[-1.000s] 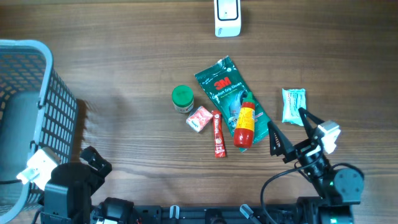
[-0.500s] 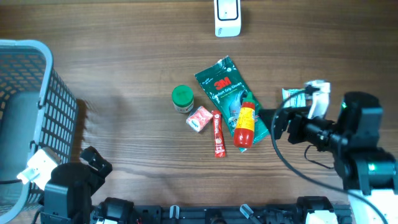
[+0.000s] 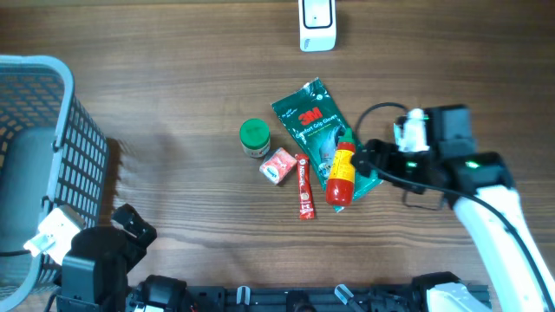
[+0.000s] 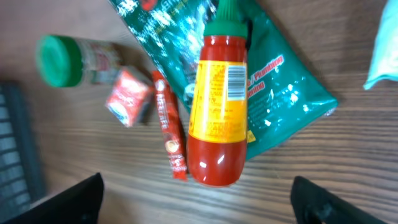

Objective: Scan the item barcode
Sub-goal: 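Reach the right gripper to the red sauce bottle and grasp it, then lift the sauce bottle and carry it toward the white scanner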

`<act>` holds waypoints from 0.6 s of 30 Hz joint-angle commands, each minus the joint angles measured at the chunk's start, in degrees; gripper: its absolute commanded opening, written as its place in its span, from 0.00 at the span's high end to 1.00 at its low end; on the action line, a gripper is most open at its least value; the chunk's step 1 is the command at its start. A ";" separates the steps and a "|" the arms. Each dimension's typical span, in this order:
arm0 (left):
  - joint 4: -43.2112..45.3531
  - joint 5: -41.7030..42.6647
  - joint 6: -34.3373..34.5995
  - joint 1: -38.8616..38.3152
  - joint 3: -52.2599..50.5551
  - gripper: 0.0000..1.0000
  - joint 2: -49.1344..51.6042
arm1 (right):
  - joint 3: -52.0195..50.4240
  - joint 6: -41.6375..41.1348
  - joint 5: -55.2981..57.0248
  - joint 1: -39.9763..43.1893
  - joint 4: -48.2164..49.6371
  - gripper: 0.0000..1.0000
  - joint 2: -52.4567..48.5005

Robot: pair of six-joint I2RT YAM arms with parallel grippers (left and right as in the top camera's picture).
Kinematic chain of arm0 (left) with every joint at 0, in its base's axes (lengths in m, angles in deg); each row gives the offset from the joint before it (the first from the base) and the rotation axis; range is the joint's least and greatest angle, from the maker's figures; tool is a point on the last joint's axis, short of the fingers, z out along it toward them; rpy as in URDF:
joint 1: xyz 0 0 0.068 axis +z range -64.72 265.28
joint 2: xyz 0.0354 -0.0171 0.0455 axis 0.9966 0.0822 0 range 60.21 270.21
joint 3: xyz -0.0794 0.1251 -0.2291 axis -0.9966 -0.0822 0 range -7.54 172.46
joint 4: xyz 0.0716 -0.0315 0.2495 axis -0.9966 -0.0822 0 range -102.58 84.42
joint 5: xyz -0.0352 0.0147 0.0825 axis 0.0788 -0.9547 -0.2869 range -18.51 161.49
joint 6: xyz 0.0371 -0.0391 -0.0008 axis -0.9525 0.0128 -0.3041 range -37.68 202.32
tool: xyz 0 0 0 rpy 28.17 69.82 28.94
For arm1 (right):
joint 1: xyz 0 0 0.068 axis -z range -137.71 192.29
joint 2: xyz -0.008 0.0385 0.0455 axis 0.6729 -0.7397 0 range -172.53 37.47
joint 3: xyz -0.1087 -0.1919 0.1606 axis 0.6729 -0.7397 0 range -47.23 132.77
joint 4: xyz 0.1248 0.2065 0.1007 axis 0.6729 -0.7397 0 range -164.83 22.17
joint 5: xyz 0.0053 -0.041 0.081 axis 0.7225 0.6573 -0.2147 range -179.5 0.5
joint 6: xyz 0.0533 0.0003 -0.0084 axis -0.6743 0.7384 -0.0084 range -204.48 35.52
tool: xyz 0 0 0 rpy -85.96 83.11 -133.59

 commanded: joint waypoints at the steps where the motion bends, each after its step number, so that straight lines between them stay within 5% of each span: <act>1: 0.13 -0.13 0.55 0.44 0.59 0.00 -0.20 | 0.92 -11.63 12.26 -8.39 1.11 0.12 -6.91; 7: 0.13 -0.13 0.55 0.44 0.59 0.00 -0.20 | 0.92 -22.69 14.47 -16.81 3.91 0.13 -22.49; 13: 0.13 -0.13 0.55 0.44 0.59 0.00 -0.20 | 0.92 -24.55 15.13 -18.69 9.25 0.17 -27.17; 18: 0.13 -0.13 0.55 0.44 0.59 0.00 -0.20 | 0.92 -16.50 18.60 -18.69 11.21 0.43 -27.28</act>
